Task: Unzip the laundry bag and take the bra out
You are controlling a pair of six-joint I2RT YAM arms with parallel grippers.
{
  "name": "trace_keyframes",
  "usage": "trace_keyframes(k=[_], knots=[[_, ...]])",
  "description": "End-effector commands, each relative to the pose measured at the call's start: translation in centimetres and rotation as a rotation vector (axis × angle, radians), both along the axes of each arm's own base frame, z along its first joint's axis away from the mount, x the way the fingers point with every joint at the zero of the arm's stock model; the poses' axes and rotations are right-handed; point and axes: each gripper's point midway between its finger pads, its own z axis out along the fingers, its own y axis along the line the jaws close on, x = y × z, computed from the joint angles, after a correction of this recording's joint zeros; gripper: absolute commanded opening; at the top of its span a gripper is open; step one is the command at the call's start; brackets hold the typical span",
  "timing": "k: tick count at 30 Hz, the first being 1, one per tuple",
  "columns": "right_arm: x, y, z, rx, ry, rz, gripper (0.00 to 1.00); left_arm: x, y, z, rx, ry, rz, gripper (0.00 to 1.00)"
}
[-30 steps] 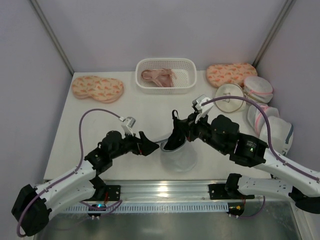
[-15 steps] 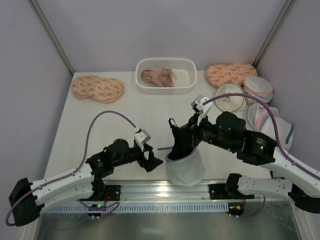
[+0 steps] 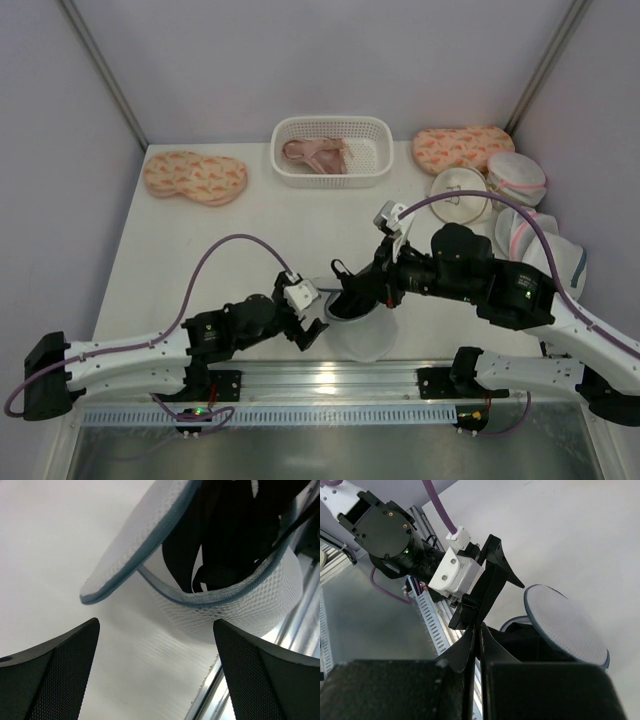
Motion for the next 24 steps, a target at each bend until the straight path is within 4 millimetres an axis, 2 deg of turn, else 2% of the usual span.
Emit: trace_keyframes(k=[1, 4, 6, 10, 12, 16, 20, 24], knots=[[-1.3, -0.6, 2.9, 0.068, -0.014, 0.047, 0.03, 2.6, 1.5, 2.8, 0.033, -0.158, 0.156, 0.96], [-1.9, -0.8, 3.0, 0.069, -0.011, 0.078, 0.04, 2.9, 2.1, 2.2, 0.092, -0.177, 0.190, 0.96], [-2.3, -1.0, 2.7, 0.055, -0.003, 0.091, 0.04, 2.5, 1.7, 2.2, 0.100, -0.184, 0.181, 0.95], [-3.0, -1.7, 2.2, 0.026, -0.002, 0.119, 0.03, 1.8, 1.2, 3.0, 0.107, -0.202, 0.144, 0.95], [-3.5, -1.8, 2.2, 0.021, 0.001, 0.143, 0.04, 2.0, 1.4, 4.0, 0.122, -0.225, 0.152, 0.95], [-4.1, -1.9, 2.0, 0.015, 0.003, 0.180, 0.04, 2.2, 1.2, 4.2, 0.142, -0.241, 0.151, 0.95], [-2.5, -2.3, 1.7, 0.000, 0.000, 0.076, 0.04, 1.6, 0.7, 4.1, 0.111, -0.205, 0.133, 0.94], [-0.3, -2.7, 1.6, -0.010, -0.031, -0.046, 0.03, 0.2, 0.0, 5.1, -0.002, -0.121, 0.096, 0.93]])
